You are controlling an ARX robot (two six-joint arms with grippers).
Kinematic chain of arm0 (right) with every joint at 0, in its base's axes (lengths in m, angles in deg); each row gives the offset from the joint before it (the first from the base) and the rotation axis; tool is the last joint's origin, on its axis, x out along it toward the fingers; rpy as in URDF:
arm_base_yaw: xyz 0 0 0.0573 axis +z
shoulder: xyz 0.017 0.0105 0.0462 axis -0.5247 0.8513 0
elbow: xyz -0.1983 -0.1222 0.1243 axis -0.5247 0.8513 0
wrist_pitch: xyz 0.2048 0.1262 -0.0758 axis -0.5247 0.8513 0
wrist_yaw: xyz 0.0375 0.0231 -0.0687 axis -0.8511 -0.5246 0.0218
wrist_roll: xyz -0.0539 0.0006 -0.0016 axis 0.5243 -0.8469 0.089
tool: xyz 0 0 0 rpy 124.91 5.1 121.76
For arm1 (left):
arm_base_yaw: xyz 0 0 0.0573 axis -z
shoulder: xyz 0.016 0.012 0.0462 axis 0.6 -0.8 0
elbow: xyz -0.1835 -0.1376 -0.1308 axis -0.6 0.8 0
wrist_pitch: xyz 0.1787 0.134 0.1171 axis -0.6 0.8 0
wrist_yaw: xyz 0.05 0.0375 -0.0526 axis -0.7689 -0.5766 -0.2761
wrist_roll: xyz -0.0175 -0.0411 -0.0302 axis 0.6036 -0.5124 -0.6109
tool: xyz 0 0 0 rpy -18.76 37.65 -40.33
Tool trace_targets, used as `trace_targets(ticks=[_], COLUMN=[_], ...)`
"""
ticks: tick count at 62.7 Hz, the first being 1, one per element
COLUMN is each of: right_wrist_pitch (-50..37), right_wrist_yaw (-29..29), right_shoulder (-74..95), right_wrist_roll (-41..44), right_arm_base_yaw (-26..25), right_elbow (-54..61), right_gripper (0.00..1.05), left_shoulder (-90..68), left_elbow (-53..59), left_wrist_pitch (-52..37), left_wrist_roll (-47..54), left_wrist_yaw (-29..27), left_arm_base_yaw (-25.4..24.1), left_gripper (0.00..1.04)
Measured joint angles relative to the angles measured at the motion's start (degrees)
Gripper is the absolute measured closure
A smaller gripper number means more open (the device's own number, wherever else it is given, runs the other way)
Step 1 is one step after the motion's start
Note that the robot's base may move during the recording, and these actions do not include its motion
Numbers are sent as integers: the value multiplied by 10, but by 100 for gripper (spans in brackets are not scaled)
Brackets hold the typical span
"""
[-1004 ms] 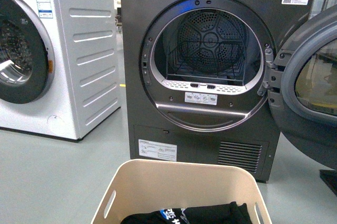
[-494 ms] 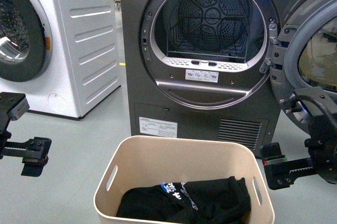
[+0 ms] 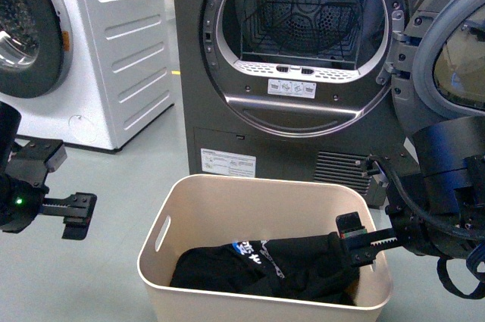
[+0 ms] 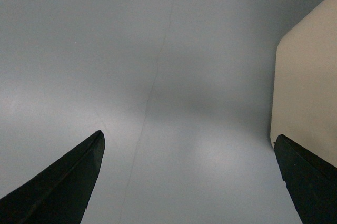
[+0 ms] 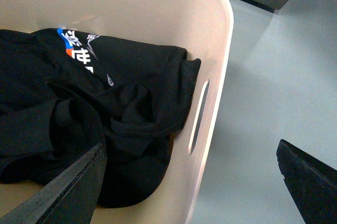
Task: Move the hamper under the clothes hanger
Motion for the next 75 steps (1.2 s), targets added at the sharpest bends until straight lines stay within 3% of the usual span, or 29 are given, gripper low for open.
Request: trace_targets(ticks=[13,51,75], right_wrist_pitch=[3,18,29], right_wrist_yaw=[0,7,17], right_shoulder=[19,92,122], right_wrist_roll=[-1,0,3], right_arm_base_yaw=[0,-8,-12], right_elbow=[-15,-76,-105], right_gripper=[8,8,8], left_shoulder=[-3,-77,-122], left_elbow=[-24,-114,-122], left_wrist_pitch=[-2,23,25], left_wrist_roll=[-15,-44,-48], left_wrist_yaw=[32,15,8], left_arm_base_yaw=[36,121,132], left_gripper=[7,7,7])
